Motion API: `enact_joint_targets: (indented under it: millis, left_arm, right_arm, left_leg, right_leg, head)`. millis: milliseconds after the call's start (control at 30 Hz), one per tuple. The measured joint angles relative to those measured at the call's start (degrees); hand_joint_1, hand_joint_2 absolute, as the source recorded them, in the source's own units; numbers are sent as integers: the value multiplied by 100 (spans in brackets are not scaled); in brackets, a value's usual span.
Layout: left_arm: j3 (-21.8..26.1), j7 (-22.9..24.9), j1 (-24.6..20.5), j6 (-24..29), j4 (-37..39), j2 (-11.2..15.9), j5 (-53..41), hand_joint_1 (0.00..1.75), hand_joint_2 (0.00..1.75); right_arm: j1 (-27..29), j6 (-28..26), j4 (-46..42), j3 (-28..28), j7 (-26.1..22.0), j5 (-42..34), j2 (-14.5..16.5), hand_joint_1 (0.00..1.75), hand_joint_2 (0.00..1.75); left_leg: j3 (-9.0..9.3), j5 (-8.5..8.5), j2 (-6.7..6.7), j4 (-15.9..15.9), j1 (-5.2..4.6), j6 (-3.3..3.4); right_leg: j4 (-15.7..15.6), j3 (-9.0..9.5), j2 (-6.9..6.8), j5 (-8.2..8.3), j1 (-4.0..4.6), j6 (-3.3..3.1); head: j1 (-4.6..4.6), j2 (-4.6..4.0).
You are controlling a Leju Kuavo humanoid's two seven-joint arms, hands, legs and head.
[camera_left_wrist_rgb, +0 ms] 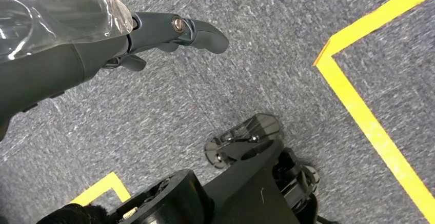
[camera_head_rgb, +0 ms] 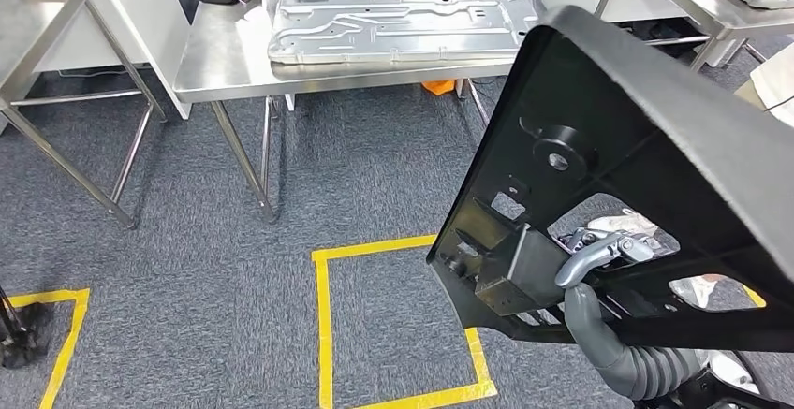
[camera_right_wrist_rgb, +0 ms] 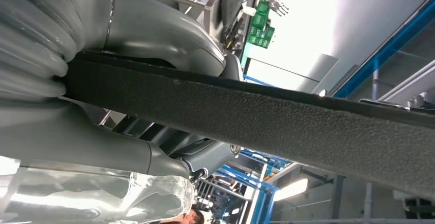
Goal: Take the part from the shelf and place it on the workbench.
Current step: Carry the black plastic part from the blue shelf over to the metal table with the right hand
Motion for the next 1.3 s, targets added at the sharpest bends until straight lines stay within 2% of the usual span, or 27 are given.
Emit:
enact_joint_targets:
  millis: [33, 67, 167, 200, 233, 267, 333, 367, 400, 433, 500, 533, 567, 667, 733, 767, 833, 867, 900, 933, 967, 1033, 1067, 1100, 1200, 1233, 1300]
  left_arm:
    - [0, 0, 2, 1, 0, 1, 5, 0, 175]
    - [0, 0, 3, 1, 0, 1, 9, 0, 175]
    - [0, 0, -1, 3, 0, 2, 13, 0, 175]
    - [0, 0, -2, 5, 0, 3, 13, 0, 175]
    - [0, -1, -5, 7, 0, 3, 13, 0, 175]
    - [0, -1, -7, 8, 0, 4, 13, 0, 175]
    - [0, -3, -15, 8, 0, 4, 14, 0, 175]
    - [0, -4, -18, 8, 0, 4, 16, 0, 175]
    - [0, -4, -20, 8, 0, 4, 18, 0, 175]
    - [0, -4, -23, 8, 0, 4, 19, 0, 175]
    - [0, -4, -29, 8, 1, 4, 20, 0, 175]
    - [0, -3, -31, 8, 1, 4, 20, 0, 175]
    - [0, -3, -29, 9, 1, 4, 20, 0, 175]
    - [0, -3, -23, 10, 2, 5, 19, 0, 175]
    - [0, -5, -16, 10, 2, 4, 20, 0, 175]
    - [0, -6, -11, 9, 2, 3, 21, 0, 175]
    - [0, -7, -1, 9, 2, 2, 22, 0, 175]
    - [0, -7, 7, 8, 2, 1, 22, 0, 175]
    - [0, -7, 14, 8, 2, 1, 22, 0, 175]
    - [0, -7, 21, 8, 2, 1, 22, 0, 175]
    - [0, -7, 26, 8, 2, 1, 22, 0, 175]
    - [0, -7, 39, 9, 3, -1, 24, 0, 175]
    - [-1, -7, 42, 8, 4, 0, 26, 0, 175]
    - [-1, -7, 44, 9, 4, 1, 27, 0, 175]
    - [-2, -7, 34, 11, 4, 2, 27, 0, 175]
    - [-2, -11, 29, 13, 4, 2, 28, 0, 175]
    - [-2, -23, 17, 16, 4, 2, 32, 0, 175]
  right_arm:
    - [1, -1, 0, 0, -1, 0, 0, 175, 175]
    - [2, -1, 0, 0, 0, 0, 0, 175, 175]
    - [7, -1, 0, -2, 0, 0, -1, 175, 175]
    - [6, 0, 0, -2, -1, 1, -1, 175, 175]
    - [6, 0, 0, -3, -2, 2, -1, 175, 175]
    - [5, 0, 0, -3, -2, 2, 0, 175, 175]
    - [6, 0, 0, -2, -1, 2, 3, 175, 175]
    - [8, 0, 0, -1, -1, 2, 3, 175, 175]
    - [9, 0, 0, -1, -1, 2, 4, 175, 175]
    - [10, 0, 0, 0, -1, 2, 5, 175, 175]
    - [10, 0, 0, 0, -1, 2, 5, 175, 175]
    - [7, 0, 0, 0, -1, 2, 5, 175, 175]
    - [4, 0, 0, -1, 0, 2, 5, 175, 175]
    - [3, 0, 0, -3, 1, 1, 4, 175, 175]
    - [-8, 0, -1, -5, -1, 3, 2, 175, 175]
    - [-13, -1, -2, -7, 0, 3, 0, 175, 175]
    - [-10, -1, -2, -9, 2, 3, -3, 175, 175]
    - [-5, -1, -2, -9, 4, 2, -3, 175, 175]
    - [0, 0, -2, -9, 6, 2, -3, 175, 175]
    - [0, 0, -2, -9, 6, 2, -3, 175, 175]
    - [0, 0, -2, -9, 6, 2, -3, 175, 175]
    - [0, 0, -1, -7, 4, 2, -1, 175, 175]
    - [4, 0, -1, -7, 5, 0, -1, 175, 175]
    - [8, -1, -1, -8, 6, -1, -1, 175, 175]
    - [11, -1, -7, -11, 5, 0, -5, 175, 175]
    - [8, 0, -10, -10, 3, 2, -5, 175, 175]
    - [7, 0, -14, -10, -1, 5, -4, 175, 175]
  left_leg:
    - [18, -33, -1, 12, -12, -27]
    - [25, -61, -1, 19, -24, -55]
    - [35, -129, 3, 35, -15, -145]
    - [3, -182, 3, 131, -3, -184]
    - [-99, -281, 3, 353, 11, -224]
    - [-289, -418, 2, 710, 28, -259]
    - [-802, -685, 2, 1573, 50, -307]
    - [-1002, -706, 3, 1845, 58, -317]
    - [-1091, -607, 3, 1887, 63, -318]
    - [-1062, -401, 3, 1693, 65, -311]
    - [-767, 112, -1, 889, 59, -269]
    - [-622, 247, -5, 538, 45, -236]
    - [-529, 296, -8, 323, 29, -200]
    - [-429, 189, -16, 184, 12, -79]
    - [-307, 137, -21, 135, 31, -1]
    - [-244, 105, -22, 121, 38, 28]
    - [-150, 15, -18, 117, 24, 69]
    - [-94, -39, -19, 118, 15, 77]
    - [-25, -99, -21, 118, 7, 81]
    - [59, -163, -26, 118, 4, 79]
    - [152, -233, -30, 117, 2, 69]
    - [295, -372, -37, 112, -4, 31]
    - [337, -433, -34, 101, -13, 1]
    - [372, -472, -30, 93, -22, -33]
    - [383, -476, -24, 229, -22, -121]
    - [262, -464, -24, 461, -13, -151]
    - [-203, -560, -21, 1195, 16, -218]
  right_leg:
    - [-303, 147, -5, 93, 6, -22]
    - [-467, 226, -5, 113, 14, -52]
    - [-514, 259, 15, 55, 29, -169]
    - [-522, 286, 15, 38, 23, -208]
    - [-529, 317, 12, 22, 12, -241]
    - [-531, 349, 9, 0, 5, -266]
    - [-529, 405, 8, -57, 3, -285]
    - [-529, 445, 13, -93, 2, -282]
    - [-529, 499, 21, -135, -2, -273]
    - [-530, 568, 29, -183, -6, -260]
    - [-538, 721, 41, -292, -11, -223]
    - [-542, 771, 49, -343, -4, -193]
    - [-557, 801, 56, -380, 2, -162]
    - [-530, 837, 65, -374, 7, -65]
    - [-210, 712, 48, -399, 2, -34]
    - [104, 531, 39, -468, 1, -26]
    - [845, 6, 33, -714, 6, -11]
    - [1088, -231, 32, -828, 7, -8]
    - [1160, -385, 32, -866, 8, -7]
    - [1036, -439, 31, -782, 10, -10]
    - [735, -402, 28, -563, 12, -19]
    - [13, -253, -1, 31, 27, -50]
    - [-222, -206, -10, 225, 42, -72]
    - [-336, -192, -13, 312, 53, -99]
    - [-370, -112, 15, 233, 46, -201]
    - [-377, -54, 16, 197, 37, -234]
    - [-388, 61, 12, 111, 21, -278]
  head:
    - [-2, 1]
    - [-5, 1]
    - [-9, 0]
    - [-15, 0]
    - [-21, 0]
    - [-28, 0]
    - [-35, 0]
    - [-36, 0]
    - [-35, 0]
    - [-36, 0]
    - [-37, 0]
    - [-41, 0]
    - [-45, 1]
    - [-51, 3]
    - [-40, 3]
    - [-35, 3]
    - [-30, 2]
    - [-29, 2]
    - [-30, 2]
    - [-30, 2]
    - [-29, 2]
    - [-34, 2]
    - [-39, 2]
    - [-43, 2]
    - [-45, 2]
    - [-54, 2]
    - [-68, 2]
